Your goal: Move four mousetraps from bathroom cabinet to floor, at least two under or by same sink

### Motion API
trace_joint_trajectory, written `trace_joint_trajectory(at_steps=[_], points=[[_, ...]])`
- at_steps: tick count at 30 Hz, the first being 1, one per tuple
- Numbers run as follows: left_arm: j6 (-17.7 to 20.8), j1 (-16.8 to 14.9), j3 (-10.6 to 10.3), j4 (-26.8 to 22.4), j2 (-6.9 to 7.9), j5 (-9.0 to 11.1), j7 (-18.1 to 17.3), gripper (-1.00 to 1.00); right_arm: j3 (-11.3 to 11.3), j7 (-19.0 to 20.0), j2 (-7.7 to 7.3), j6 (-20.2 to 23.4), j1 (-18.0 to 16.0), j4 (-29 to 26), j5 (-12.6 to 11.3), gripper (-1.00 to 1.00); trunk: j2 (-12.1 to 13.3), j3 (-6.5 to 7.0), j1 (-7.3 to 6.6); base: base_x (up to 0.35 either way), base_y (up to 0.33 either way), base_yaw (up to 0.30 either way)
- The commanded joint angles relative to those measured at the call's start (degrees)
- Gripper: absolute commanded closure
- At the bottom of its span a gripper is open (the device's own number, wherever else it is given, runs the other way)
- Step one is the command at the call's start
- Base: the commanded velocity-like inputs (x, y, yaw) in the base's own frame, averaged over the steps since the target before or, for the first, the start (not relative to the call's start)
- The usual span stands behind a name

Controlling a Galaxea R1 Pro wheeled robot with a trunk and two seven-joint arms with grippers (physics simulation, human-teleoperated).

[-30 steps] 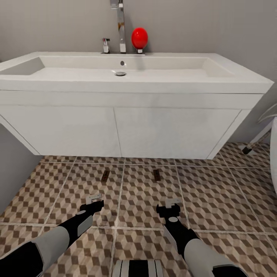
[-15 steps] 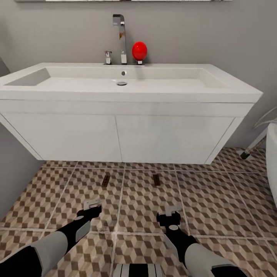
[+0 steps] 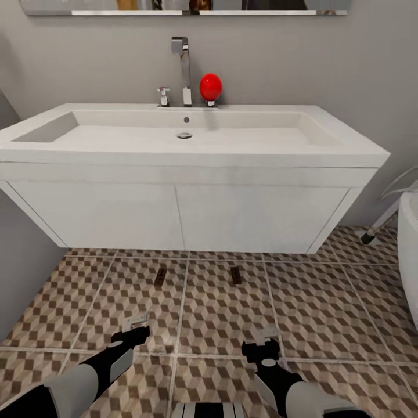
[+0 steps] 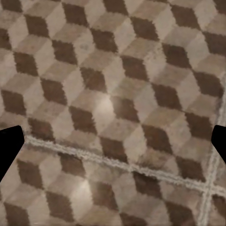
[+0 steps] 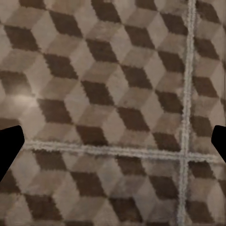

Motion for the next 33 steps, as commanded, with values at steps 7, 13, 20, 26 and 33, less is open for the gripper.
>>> trace_joint_trajectory(at_steps=[7, 13, 20, 26, 33], points=[[-0.1, 1.3, -0.5, -0.1, 0.07, 0.4, 0.4, -1.0, 0.1, -0.4, -0.19, 0.0, 1.0, 0.2, 0.4, -1.0, 2.8, 1.22, -1.55, 0.0, 0.0, 0.0], [-0.1, 2.3, -0.5, -0.1, 0.14, 0.4, 0.4, -1.0, 0.1, -0.4, -0.53, 0.0, 1.8, 0.2, 0.4, -1.0, 5.2, 2.3, -2.87, 0.0, 0.0, 0.0], [-0.1, 3.9, -0.5, -0.1, 0.32, 0.4, 0.4, -1.0, 0.1, -0.4, -0.74, 0.0, 3.4, 0.3, 0.5, -1.0, 8.0, 3.56, -4.41, 0.0, 0.0, 0.0], [-0.1, 4.5, -0.5, 0.0, 0.45, 0.4, 0.4, -1.0, 0.1, -0.4, -0.99, 0.0, 4.8, 0.3, 0.6, -1.0, 10.4, 4.64, -5.73, 0.0, 0.0, 0.0], [-0.1, 4.7, -0.5, 1.8, 0.32, 0.4, 0.4, -1.0, 0.2, -0.4, -1.02, 0.0, 5.8, 0.3, 0.6, -1.0, 13.2, 5.89, -7.26, 0.0, 0.0, 0.0]])
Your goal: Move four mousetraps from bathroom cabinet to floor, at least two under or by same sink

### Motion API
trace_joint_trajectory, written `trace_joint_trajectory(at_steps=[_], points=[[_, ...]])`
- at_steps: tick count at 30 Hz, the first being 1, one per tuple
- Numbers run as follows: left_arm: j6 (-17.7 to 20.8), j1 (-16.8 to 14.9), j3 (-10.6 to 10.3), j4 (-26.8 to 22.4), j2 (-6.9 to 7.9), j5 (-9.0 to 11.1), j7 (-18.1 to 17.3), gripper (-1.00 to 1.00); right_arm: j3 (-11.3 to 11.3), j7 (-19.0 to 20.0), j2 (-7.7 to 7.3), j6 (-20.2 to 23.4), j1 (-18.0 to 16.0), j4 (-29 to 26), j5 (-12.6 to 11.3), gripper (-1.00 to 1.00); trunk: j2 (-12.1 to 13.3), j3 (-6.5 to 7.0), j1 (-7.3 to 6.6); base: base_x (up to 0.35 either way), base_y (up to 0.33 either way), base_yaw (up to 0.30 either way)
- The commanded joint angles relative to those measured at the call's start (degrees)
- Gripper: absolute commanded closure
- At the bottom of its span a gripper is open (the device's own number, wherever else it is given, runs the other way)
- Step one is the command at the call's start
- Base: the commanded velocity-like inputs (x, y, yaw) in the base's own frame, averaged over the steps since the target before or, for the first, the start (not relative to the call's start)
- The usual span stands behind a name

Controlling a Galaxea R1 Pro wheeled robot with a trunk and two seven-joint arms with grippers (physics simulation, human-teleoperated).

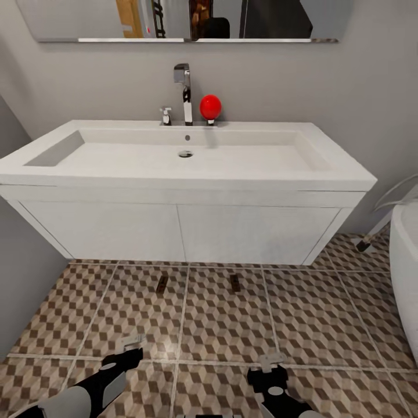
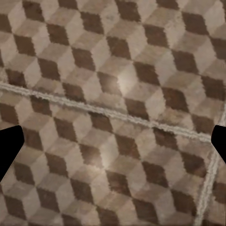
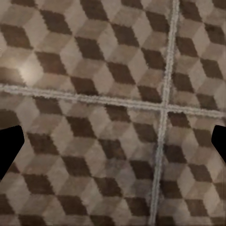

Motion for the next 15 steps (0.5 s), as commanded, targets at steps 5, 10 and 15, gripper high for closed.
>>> trace_joint_trajectory(at_steps=[5, 10, 15], points=[[-0.1, 0.0, -0.5, 1.3, -0.03, 0.4, 0.4, -1.0, 0.1, -0.3, 0.04, 0.0, 0.9, 0.1, 0.4, -1.0, 2.0, 0.87, -1.11, 0.0, 0.0, 0.0], [-0.1, 0.0, -0.5, 1.8, 0.02, 0.5, 0.4, -1.0, 0.1, -0.3, 0.03, 0.0, 1.7, 0.1, 0.4, -1.0, 4.0, 1.76, -2.21, 0.0, 0.0, 0.0], [-0.1, 0.1, -0.5, 2.0, 0.05, 0.5, 0.4, -1.0, 0.1, -0.3, 0.03, 0.0, 2.4, 0.1, 0.3, -1.0, 6.0, 2.66, -3.31, 0.0, 0.0, 0.0]])
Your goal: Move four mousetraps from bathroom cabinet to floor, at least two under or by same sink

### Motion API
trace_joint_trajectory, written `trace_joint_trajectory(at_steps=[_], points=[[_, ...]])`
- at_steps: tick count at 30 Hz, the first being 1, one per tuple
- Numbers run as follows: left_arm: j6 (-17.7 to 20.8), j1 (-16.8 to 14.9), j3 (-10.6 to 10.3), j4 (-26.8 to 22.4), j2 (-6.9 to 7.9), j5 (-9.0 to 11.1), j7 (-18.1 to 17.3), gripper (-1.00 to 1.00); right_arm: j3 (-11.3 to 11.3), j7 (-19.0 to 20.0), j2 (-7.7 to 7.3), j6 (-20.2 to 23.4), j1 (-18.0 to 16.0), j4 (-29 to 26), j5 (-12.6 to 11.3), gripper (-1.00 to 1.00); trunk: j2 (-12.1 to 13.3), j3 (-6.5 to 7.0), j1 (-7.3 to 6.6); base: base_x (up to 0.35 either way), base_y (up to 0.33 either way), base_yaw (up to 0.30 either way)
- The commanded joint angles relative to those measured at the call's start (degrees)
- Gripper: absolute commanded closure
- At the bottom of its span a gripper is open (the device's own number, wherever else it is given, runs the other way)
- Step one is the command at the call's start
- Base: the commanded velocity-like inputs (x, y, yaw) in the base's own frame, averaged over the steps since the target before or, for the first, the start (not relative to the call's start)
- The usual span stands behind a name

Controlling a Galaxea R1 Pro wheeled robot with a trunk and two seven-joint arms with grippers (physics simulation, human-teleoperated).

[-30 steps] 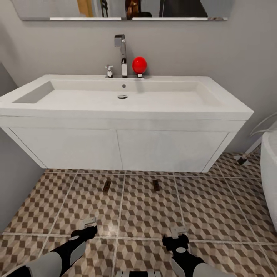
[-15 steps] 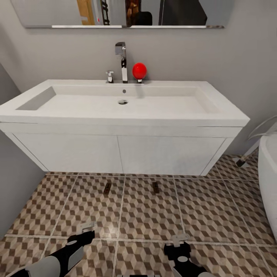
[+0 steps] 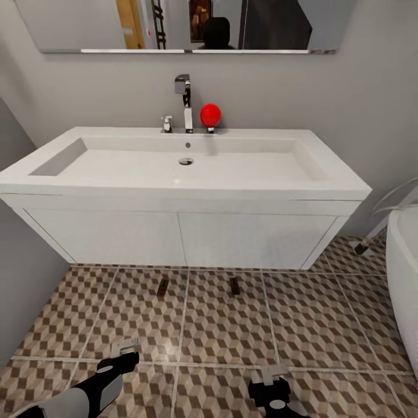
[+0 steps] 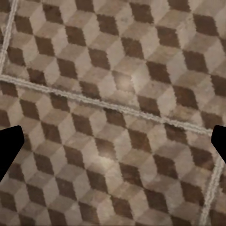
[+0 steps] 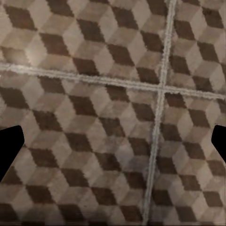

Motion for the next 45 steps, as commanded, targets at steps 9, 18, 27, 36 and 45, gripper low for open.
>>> trace_joint_trajectory(at_steps=[9, 18, 27, 36, 45], points=[[0.1, 0.2, -0.5, -0.1, 0.13, 0.4, 0.4, -1.0, 0.1, -0.3, 0.23, 0.0, 1.9, 0.9, 0.4, -1.0, 3.6, 1.58, -1.99, 0.0, 0.0, 0.0], [0.1, 1.0, -0.5, -0.1, -0.26, 0.4, 0.4, -1.0, 0.1, -0.3, 0.13, 0.0, 2.4, 1.1, 0.4, -1.0, 7.2, 3.2, -3.97, 0.0, 0.0, 0.0], [0.1, 2.9, -0.5, -0.1, -0.79, 0.4, 0.3, -1.0, 0.1, -0.3, 0.23, 0.0, 3.3, 2.3, 0.4, -1.0, 10.8, 4.82, -5.94, 0.0, 0.0, 0.0], [0.0, 5.6, -0.5, 0.0, -0.58, 0.5, 0.4, -1.0, 0.1, -0.3, 0.18, 0.0, 5.0, 3.0, 0.5, -1.0, 14.4, 6.43, -7.92, 0.0, 0.0, 0.0], [-0.1, 7.0, -0.5, 0.0, -0.6, 0.6, 0.4, -1.0, 0.1, 0.3, 0.13, 0.0, 6.5, 3.6, 0.5, -1.0, 18.0, 8.05, -9.9, 0.0, 0.0, 0.0]])
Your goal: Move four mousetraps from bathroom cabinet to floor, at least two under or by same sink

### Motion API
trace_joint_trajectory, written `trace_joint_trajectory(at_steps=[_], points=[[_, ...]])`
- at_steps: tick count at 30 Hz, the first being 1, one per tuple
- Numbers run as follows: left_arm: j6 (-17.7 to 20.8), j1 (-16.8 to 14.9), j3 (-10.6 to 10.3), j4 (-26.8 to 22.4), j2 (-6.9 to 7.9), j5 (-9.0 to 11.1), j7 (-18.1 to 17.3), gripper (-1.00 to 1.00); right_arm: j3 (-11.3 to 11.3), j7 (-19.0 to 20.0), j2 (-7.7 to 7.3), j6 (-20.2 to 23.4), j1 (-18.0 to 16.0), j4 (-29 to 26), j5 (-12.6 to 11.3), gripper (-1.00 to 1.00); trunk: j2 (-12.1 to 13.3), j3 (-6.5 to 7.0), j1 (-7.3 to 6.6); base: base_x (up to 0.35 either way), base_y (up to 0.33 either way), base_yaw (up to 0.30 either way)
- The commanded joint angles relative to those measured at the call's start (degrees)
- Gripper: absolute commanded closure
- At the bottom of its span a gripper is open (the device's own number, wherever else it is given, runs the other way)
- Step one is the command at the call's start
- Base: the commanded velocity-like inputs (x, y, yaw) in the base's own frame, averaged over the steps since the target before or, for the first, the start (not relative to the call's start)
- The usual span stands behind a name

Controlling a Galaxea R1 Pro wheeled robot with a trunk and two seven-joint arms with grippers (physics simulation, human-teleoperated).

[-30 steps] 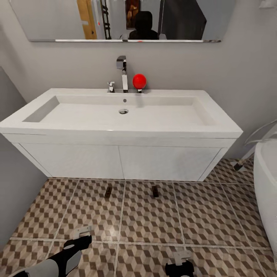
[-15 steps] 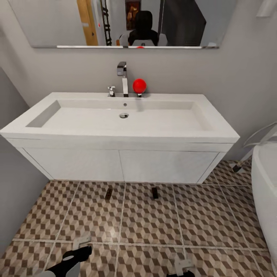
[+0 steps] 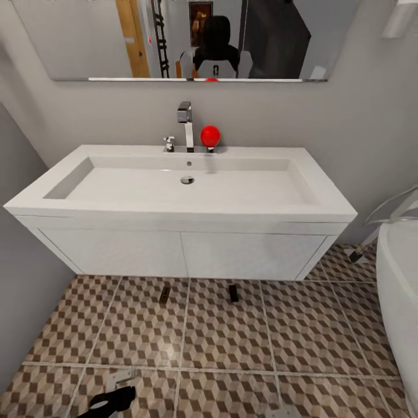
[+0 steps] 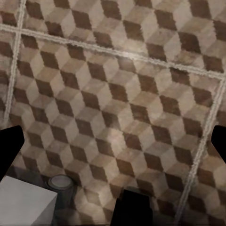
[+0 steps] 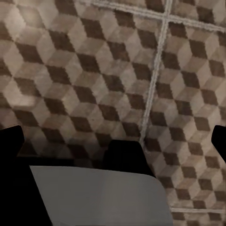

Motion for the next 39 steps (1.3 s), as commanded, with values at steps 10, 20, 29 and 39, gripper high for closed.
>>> trace_joint_trajectory(at_steps=[10, 20, 29, 39], points=[[0.0, 1.6, -0.5, 0.6, 0.13, 0.4, 0.4, -1.0, 0.1, -0.2, 0.22, 0.0, 1.8, 0.3, 0.5, -1.0, 4.0, 1.77, -2.21, 0.0, 0.0, 0.0], [0.0, 4.0, -0.5, 1.2, 0.09, 0.4, 0.3, -1.0, 0.1, -0.2, 0.23, 0.0, 2.8, 0.3, 0.3, -1.0, 8.0, 3.56, -4.4, 0.0, 0.0, 0.0], [0.0, 6.6, -0.5, 1.3, 0.02, 0.4, 0.2, -1.0, 0.1, -0.2, 0.31, 0.1, 3.3, 0.6, 0.2, -1.0, 11.6, 5.18, -6.38, 0.0, 0.0, 0.0], [0.0, 8.5, -0.5, 1.3, -0.08, 0.4, 0.2, -1.0, 0.1, -0.2, 0.33, 0.1, 3.9, 1.2, 0.2, -1.0, 15.6, 6.97, -8.58, 0.0, 0.0, 0.0]])
